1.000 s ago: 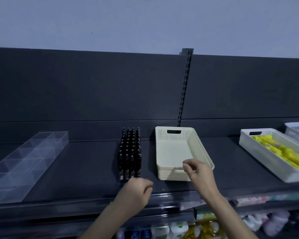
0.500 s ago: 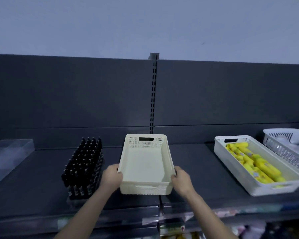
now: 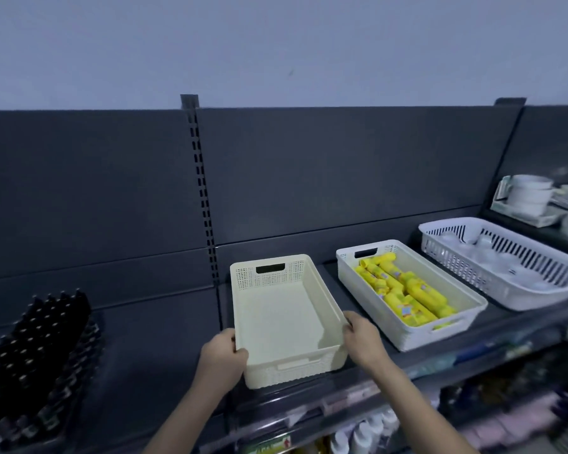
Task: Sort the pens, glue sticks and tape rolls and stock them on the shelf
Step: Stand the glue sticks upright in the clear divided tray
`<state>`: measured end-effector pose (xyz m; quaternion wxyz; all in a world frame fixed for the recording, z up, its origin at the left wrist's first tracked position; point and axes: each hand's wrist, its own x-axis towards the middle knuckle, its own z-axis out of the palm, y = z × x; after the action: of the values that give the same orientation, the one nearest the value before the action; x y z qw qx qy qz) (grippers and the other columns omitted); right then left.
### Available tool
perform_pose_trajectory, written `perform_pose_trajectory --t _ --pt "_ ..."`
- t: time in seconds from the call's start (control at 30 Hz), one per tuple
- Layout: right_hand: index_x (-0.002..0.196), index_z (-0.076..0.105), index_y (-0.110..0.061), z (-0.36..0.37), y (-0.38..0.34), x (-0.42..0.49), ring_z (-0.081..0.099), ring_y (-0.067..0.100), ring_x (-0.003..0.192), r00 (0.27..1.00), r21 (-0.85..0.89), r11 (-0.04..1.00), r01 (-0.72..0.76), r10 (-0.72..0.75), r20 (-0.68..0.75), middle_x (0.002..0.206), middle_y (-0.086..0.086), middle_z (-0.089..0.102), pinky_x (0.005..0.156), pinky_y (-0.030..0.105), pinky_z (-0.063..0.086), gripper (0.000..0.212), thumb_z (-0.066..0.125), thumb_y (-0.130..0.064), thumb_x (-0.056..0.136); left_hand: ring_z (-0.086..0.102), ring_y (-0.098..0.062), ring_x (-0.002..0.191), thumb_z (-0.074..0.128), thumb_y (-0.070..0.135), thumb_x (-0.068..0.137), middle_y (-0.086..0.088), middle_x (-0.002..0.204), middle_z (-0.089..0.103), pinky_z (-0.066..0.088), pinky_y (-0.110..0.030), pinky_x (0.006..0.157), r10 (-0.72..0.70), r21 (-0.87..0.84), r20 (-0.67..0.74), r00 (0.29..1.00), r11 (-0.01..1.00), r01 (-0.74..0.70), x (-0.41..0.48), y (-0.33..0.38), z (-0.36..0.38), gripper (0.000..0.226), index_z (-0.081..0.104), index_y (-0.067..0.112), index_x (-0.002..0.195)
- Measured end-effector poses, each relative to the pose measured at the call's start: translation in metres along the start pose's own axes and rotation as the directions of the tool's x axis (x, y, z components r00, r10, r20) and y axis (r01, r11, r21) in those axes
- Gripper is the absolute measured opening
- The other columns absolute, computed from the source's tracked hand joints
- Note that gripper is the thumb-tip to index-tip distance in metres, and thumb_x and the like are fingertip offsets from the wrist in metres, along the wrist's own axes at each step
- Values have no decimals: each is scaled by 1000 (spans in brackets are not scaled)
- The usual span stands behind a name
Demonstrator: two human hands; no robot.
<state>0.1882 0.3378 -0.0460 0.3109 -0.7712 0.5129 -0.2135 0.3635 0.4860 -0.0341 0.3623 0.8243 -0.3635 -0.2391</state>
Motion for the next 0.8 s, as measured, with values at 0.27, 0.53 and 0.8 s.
perform_pose_trajectory --t 0.27,0.53,0.8 --pt "127 53 -3 -105 57 5 56 26 112 969 -61 970 235 -238 -63 121 14 62 90 26 38 35 49 -15 94 24 -21 136 48 8 90 -9 146 33 22 -27 109 234 175 -240 942 965 -196 -25 83 86 48 40 9 138" --pt "118 60 0 -191 150 27 59 28 106 964 -59 968 243 -248 -98 115 17 63 88 26 39 30 54 -8 90 48 -20 126 56 9 90 -8 137 50 33 -23 102 124 -114 -119 985 984 -137 -27 146 191 45 46 5 133" --pt "128 48 6 -189 194 92 50 33 119 999 30 999 27 -26 -29 125 23 54 94 32 36 39 51 -11 92 56 -22 95 54 29 90 -13 109 61 43 -37 81 -153 -233 -20 988 962 144 15 162 224 31 58 4 107"
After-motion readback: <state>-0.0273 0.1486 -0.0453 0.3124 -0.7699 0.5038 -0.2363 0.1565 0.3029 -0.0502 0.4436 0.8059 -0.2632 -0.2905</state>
